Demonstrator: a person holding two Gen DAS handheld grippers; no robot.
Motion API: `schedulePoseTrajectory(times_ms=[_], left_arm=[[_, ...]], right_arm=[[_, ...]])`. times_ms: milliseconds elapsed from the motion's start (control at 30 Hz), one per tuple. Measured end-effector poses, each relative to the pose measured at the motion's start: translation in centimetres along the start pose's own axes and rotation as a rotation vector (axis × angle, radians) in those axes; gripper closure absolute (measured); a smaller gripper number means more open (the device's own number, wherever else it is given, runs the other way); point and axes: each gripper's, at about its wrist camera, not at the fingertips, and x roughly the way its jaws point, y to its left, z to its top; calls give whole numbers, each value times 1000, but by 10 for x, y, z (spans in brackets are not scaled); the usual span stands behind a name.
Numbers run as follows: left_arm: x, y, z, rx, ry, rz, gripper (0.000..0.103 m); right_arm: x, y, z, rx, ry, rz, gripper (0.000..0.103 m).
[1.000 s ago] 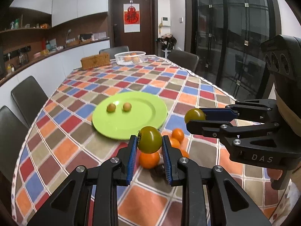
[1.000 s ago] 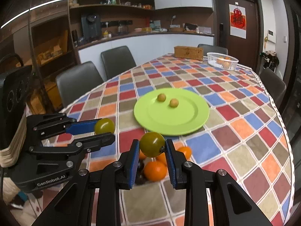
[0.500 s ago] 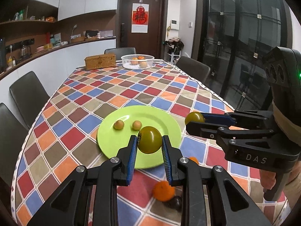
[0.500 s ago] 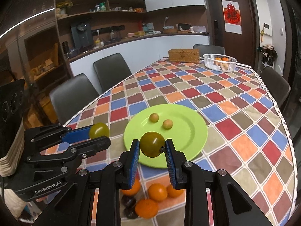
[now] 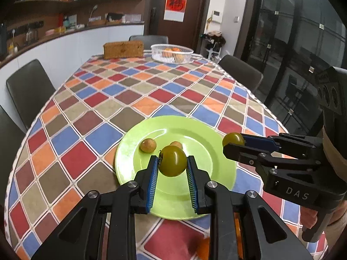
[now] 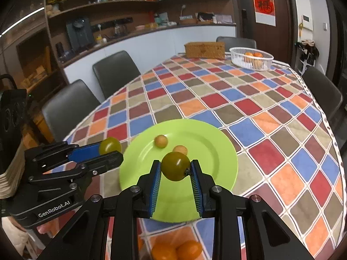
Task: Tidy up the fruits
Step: 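Carry both green tomatoes onto the green plate and open both grippers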
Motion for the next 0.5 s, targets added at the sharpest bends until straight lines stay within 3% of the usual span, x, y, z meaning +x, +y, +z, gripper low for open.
schedulePoseTrajectory(times_ms=[500], left_arm=[[66,20,7,-37,146,33,77]], right_arm=[[69,-24,5,77,149,-26,74]])
